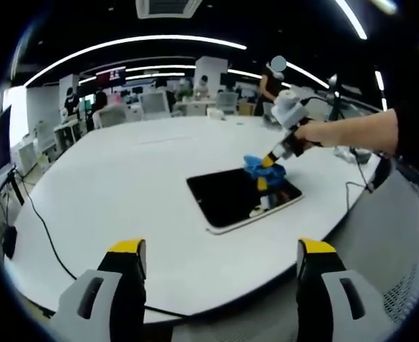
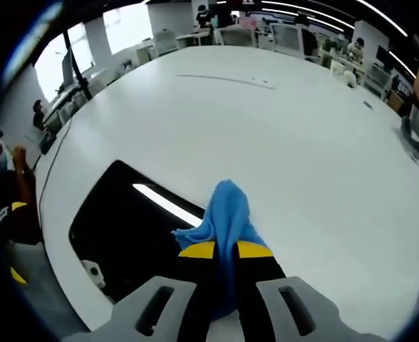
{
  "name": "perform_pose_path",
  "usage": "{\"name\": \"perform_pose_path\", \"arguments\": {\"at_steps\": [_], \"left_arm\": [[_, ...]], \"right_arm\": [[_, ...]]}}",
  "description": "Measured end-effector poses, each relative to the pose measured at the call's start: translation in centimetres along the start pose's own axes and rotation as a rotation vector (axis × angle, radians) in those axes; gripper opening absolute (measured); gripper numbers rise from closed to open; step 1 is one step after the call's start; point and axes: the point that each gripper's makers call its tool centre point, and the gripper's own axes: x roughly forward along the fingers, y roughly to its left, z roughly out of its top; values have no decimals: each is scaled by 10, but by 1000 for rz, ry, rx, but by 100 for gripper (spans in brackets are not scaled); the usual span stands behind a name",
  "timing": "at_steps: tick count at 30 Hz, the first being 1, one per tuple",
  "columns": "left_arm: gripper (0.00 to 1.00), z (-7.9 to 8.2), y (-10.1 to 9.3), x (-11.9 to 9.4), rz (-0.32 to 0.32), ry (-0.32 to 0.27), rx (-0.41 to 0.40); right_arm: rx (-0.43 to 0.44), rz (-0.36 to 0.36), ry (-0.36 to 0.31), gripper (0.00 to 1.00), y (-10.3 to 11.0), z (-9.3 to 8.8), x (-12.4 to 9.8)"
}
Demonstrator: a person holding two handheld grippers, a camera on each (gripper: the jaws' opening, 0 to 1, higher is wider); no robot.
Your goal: Wipe the mirror surface with the cleaning cloth until all visible marks leave the cleaned area.
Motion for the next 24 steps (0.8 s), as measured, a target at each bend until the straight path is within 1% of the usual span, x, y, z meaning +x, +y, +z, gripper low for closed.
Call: {"name": "perform_pose_path", "arguments": {"at_steps": [4,7,13,20,24], "left_arm": [[90,1,1,-1,8,-9,-4],[88,0,5,-2,29,-9,-25],[89,2,5,-1,24,-22,-25],[89,2,4,-1,14,-25,-23],[88,1,2,-1,4,-17,-23]], "right_arm": [[1,10,1,4,5,1,1],[-9,7,2,4,8,2,2],[-11,9,8,4,11,4,3],[-34,23,17,4,24,8,6],[-47,30,21,4,32,11,9]]}}
